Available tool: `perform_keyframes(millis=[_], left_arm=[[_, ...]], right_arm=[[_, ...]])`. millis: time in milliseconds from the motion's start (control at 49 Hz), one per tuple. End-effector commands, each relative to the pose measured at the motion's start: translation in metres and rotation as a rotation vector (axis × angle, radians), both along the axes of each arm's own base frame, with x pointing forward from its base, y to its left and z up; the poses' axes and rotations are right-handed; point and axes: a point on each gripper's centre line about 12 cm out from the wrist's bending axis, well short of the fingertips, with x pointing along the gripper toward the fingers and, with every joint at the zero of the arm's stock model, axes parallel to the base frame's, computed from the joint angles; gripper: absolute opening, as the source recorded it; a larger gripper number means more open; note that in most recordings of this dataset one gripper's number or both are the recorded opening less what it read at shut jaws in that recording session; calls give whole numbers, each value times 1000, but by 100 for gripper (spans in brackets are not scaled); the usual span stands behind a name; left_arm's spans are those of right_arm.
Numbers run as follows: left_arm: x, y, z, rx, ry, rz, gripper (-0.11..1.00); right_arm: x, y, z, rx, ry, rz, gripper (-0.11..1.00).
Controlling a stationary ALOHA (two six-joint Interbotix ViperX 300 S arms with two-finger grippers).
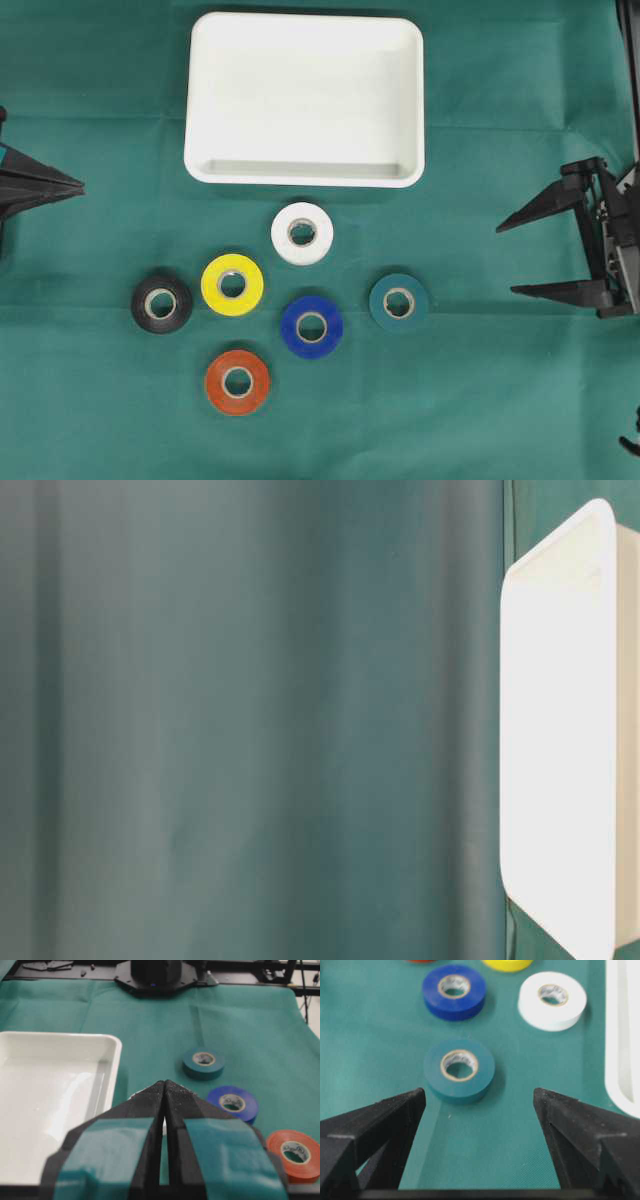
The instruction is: Put the tape into the white case with the right arm.
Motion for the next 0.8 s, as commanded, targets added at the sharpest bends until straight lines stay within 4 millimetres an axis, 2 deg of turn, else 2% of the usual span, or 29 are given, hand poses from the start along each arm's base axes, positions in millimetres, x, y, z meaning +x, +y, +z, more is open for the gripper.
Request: perform_keyframes(millis=[0,204,347,776], left_arm=[[2,-1,4,-2,-8,-3,0],[2,-1,6,-2,-11,-3,0],[2,0,3,-3,-5,-2,0],[2,-1,3,-2,-3,-3,0]], right_arm=[[4,2,4,2,-9,6,66],[9,3,4,0,-1,7,66],[20,5,5,1,-6,7,66],[82,18,1,-13,29,17,66]])
